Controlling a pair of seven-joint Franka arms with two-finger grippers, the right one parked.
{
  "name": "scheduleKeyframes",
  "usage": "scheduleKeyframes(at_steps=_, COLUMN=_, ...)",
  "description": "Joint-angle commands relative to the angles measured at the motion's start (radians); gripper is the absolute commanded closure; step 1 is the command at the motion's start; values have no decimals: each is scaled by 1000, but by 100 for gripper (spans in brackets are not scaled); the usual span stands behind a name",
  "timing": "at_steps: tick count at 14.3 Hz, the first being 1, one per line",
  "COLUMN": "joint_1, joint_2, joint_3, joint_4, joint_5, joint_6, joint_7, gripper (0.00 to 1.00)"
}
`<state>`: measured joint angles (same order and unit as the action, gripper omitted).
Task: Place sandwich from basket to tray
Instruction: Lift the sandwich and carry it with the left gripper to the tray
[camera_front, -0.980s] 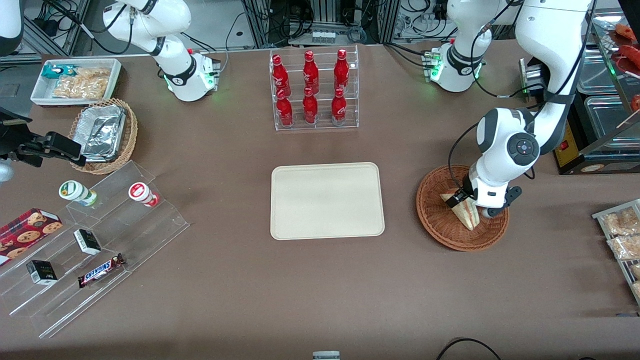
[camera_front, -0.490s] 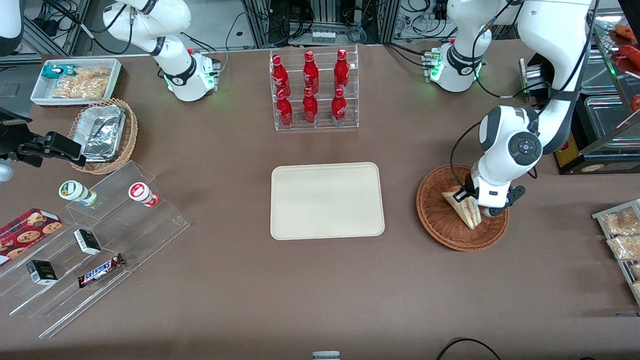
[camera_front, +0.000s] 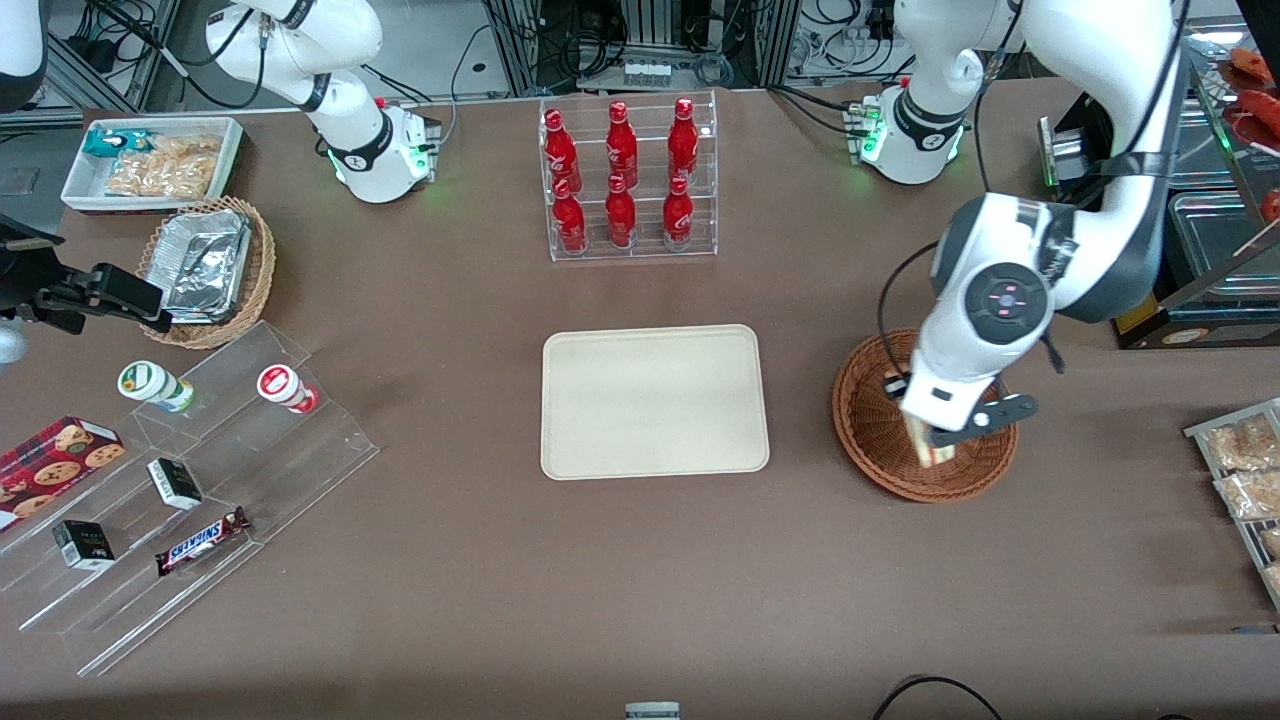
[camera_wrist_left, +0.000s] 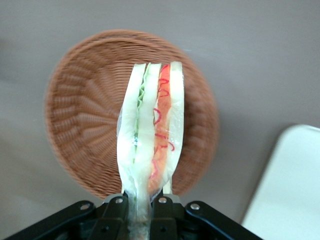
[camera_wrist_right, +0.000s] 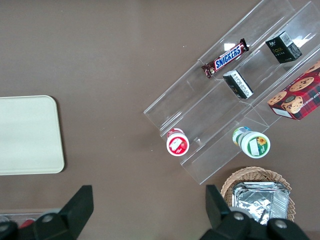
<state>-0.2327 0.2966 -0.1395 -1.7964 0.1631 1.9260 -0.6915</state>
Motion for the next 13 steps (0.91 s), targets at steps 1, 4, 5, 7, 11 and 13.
scheduleKeyframes(at_steps=1, joint_1=-78, joint_2=143, joint_3=-12, joint_4=158, joint_5=-34, joint_6=-24, joint_7=10, gripper=100)
scheduleKeyframes(at_steps=4, joint_1=-83, joint_2=260, joint_3=-129, joint_4=302, joint_5=-134, joint_6=-25, joint_7=-14, gripper=100)
scheduleKeyframes(at_steps=5, joint_1=-94, joint_2=300, joint_3=-158, joint_4=346, joint_5=-145, joint_6=-27, joint_7=-43, gripper=100)
scheduleKeyframes(at_steps=7, joint_1=-183, joint_2=358, joint_3=-161, joint_4=405, joint_5=-120, joint_6=-21, joint_7=-133, gripper=100)
scheduleKeyframes(at_steps=11, joint_1=-258, joint_2=473, joint_3=-163, joint_4=531, joint_5=-96, joint_6=-15, joint_7=-183, gripper=100)
scheduleKeyframes(at_steps=13, joint_1=-310, joint_2=518, joint_3=-160, joint_4=563, joint_5=-86, joint_6=-12, joint_7=-212, gripper=100)
